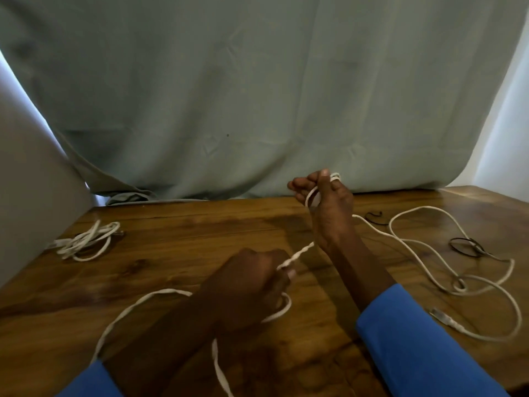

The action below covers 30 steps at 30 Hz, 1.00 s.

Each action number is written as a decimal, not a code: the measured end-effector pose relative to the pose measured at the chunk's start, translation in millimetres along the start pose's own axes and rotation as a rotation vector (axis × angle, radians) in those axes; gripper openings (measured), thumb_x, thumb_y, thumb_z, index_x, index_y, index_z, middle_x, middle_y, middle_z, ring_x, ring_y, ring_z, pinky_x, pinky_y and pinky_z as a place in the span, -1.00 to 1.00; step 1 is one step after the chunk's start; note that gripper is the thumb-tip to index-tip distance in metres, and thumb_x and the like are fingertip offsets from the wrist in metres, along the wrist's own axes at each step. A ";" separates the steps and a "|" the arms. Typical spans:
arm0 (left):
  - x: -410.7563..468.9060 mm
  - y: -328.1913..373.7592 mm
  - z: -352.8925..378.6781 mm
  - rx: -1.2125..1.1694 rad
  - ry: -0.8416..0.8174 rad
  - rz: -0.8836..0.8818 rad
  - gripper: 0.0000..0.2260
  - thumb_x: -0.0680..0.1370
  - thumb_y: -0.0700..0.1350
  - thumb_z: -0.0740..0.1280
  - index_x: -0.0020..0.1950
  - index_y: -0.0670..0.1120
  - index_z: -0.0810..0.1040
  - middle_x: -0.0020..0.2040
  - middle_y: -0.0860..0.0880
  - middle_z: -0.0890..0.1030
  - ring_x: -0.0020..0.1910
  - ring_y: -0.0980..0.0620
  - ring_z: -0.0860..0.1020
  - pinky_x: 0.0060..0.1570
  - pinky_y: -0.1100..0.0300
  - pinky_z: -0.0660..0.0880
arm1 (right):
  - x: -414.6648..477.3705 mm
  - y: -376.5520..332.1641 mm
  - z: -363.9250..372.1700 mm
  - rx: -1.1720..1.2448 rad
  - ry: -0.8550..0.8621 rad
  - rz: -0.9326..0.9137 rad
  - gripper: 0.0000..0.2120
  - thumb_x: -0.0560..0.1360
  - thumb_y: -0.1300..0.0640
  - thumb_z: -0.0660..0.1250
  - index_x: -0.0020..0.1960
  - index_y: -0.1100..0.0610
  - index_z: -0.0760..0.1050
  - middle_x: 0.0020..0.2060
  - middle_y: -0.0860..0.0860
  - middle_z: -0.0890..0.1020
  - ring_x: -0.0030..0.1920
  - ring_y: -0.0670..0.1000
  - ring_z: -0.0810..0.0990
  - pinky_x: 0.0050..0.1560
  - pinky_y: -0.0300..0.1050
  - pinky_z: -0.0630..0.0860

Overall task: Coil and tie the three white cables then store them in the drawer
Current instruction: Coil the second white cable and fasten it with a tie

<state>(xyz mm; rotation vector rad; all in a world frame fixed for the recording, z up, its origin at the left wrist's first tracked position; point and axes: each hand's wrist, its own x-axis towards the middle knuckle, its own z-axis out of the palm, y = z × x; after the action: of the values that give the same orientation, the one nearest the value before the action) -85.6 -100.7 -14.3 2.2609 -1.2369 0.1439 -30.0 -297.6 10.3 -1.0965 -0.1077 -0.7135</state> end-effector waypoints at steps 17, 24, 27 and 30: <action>-9.3 -36.4 -42.1 0.301 -0.035 -0.009 -0.73 0.65 0.11 0.28 -0.19 0.08 0.61 -0.36 0.14 0.54 -0.27 0.21 0.50 -0.33 0.22 0.23 | -17.7 7.9 11.3 0.472 -0.178 0.454 -0.66 0.74 0.06 0.09 0.16 0.30 0.50 0.01 0.22 0.75 -0.03 0.17 0.77 0.08 0.00 0.67; -11.0 -35.2 -45.9 0.035 0.124 0.123 -0.76 0.63 0.08 0.29 -0.12 0.07 0.68 -0.29 0.13 0.64 -0.29 0.10 0.60 -0.31 0.04 0.48 | -35.4 26.3 22.4 -0.227 -0.340 0.170 -0.58 0.75 0.09 0.10 0.20 0.41 0.57 0.08 0.29 0.71 0.08 0.11 0.75 0.07 -0.13 0.66; -8.9 -40.0 -45.7 -0.047 0.174 0.115 -0.78 0.64 0.07 0.29 -0.07 0.08 0.70 -0.26 0.08 0.68 -0.30 0.02 0.63 -0.26 -0.06 0.52 | -49.6 27.5 31.5 -0.162 -0.402 0.256 -0.59 0.74 0.11 0.12 0.23 0.46 0.54 0.08 0.31 0.70 0.03 0.08 0.75 0.06 -0.11 0.68; -7.7 -46.1 -41.6 -0.108 0.213 0.100 -0.78 0.65 0.00 0.30 0.00 0.03 0.74 -0.15 0.08 0.73 -0.18 0.03 0.68 -0.15 -0.08 0.57 | -58.1 28.3 39.0 -0.060 -0.442 0.359 -0.59 0.75 0.08 0.11 0.25 0.40 0.55 0.09 0.23 0.72 0.06 0.09 0.74 0.06 -0.08 0.67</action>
<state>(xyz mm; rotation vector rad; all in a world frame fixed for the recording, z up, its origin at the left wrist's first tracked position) -46.0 -54.1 -1.1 2.0342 -1.2136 0.3376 -48.6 -229.9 -17.3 -1.2765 -0.2593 -0.1466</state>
